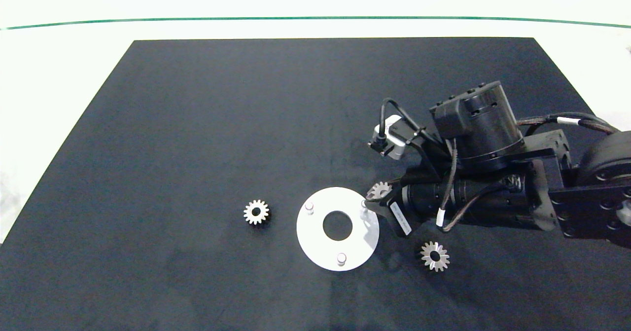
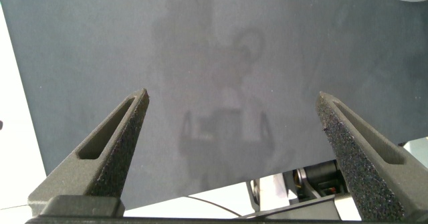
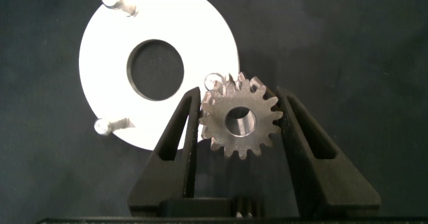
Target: Install three planetary gears onto the carrier pins
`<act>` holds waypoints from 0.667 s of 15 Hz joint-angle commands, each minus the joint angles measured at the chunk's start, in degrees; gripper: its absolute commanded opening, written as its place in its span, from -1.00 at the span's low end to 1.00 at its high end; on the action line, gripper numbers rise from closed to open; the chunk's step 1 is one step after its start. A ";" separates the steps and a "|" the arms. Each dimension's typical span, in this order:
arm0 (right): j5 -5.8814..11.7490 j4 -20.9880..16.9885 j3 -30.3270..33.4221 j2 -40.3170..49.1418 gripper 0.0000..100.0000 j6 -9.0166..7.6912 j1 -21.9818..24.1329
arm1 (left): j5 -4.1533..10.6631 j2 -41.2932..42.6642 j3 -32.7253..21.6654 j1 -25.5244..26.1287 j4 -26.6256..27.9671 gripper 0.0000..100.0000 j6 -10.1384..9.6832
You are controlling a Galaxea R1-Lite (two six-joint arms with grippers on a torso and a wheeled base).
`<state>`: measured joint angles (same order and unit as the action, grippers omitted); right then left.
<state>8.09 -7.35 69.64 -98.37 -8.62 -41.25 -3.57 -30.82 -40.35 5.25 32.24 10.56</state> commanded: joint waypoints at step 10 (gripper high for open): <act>2.89 -0.12 2.34 -4.11 -0.50 -0.26 -2.34 | -0.03 0.14 0.10 0.20 0.19 1.00 0.17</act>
<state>10.91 -7.41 71.94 -102.07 -8.79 -43.52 -3.57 -30.76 -40.38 5.47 32.24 10.65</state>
